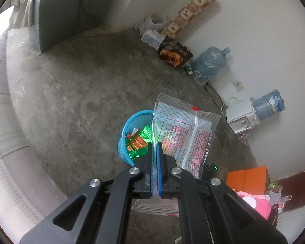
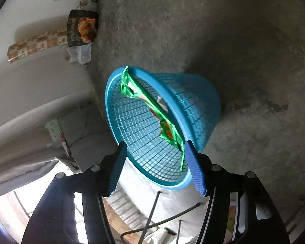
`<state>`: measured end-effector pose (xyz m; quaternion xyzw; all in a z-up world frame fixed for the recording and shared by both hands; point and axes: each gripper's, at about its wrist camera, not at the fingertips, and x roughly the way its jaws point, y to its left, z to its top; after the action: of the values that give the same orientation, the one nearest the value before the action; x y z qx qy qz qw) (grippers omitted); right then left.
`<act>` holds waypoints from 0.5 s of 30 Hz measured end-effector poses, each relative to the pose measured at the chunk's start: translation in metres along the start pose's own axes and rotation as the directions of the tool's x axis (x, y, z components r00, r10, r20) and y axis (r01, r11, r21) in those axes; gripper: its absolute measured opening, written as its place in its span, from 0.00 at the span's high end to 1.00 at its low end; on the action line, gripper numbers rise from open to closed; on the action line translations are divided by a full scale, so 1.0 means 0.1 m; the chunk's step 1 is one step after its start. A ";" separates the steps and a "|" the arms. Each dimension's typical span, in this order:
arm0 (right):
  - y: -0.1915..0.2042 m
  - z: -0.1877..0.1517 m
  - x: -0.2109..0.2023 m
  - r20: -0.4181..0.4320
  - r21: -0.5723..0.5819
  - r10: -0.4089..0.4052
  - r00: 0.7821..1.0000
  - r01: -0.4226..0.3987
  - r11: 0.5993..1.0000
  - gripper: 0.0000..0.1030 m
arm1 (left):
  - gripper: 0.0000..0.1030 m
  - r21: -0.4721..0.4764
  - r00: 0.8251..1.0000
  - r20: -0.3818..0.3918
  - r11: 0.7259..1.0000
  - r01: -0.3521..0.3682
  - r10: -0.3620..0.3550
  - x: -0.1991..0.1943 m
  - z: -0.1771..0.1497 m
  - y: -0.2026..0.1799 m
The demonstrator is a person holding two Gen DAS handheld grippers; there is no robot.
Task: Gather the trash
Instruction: 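Drop the wrapper and green bag into the blue wastebasket, opening both grippers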
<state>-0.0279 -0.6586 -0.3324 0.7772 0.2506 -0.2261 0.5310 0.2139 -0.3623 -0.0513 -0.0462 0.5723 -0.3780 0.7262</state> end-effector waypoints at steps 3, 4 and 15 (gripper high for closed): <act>-0.06 -0.01 -0.22 0.010 0.009 0.022 1.000 -0.022 1.000 0.43 | 0.98 -0.014 0.999 -0.037 1.000 -0.014 0.013 0.28 0.02 -0.05; -0.11 -0.01 -0.30 0.014 0.016 0.030 0.999 -0.030 0.999 0.43 | 0.98 -0.021 0.999 -0.050 1.000 -0.016 0.015 0.38 0.04 -0.08; -0.53 -0.12 -0.75 0.033 0.084 0.059 0.998 -0.061 0.995 0.43 | 0.41 -0.054 0.987 -0.121 0.992 -0.114 0.107 1.26 0.01 -0.21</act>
<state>-0.1179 -0.6423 -0.3198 0.8026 0.2091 -0.2325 0.5080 0.2116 -0.4536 -0.1407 -0.0139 0.6270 -0.3218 0.7094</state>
